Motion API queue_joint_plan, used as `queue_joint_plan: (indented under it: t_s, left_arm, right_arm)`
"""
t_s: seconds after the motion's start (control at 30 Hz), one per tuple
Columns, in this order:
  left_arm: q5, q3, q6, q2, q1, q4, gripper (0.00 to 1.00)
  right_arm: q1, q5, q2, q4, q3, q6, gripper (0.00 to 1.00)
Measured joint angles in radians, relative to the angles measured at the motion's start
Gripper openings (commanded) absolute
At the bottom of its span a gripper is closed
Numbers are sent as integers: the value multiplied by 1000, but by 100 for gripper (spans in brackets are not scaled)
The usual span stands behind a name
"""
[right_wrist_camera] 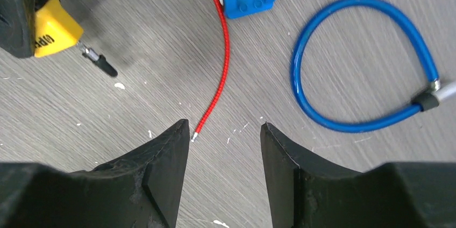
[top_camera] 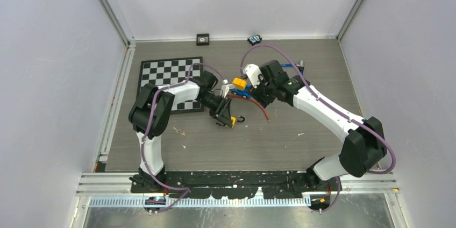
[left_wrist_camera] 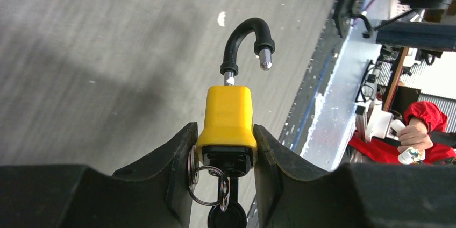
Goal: Unlock with the key
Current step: Place the lock at the center of the board.
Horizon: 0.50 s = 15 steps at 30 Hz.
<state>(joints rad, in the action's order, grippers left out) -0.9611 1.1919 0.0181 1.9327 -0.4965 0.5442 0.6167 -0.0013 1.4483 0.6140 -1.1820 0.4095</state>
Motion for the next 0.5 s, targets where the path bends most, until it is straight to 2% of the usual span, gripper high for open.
queue_joint_plan:
  t_s: [0.17, 0.5]
  left_arm:
    - [50, 83, -5, 95, 0, 48, 21]
    - [72, 225, -63, 190, 0, 119, 37]
  right_arm:
    - [-72, -30, -12, -1, 47, -23, 56]
    - [-174, -54, -16, -17, 115, -24, 57]
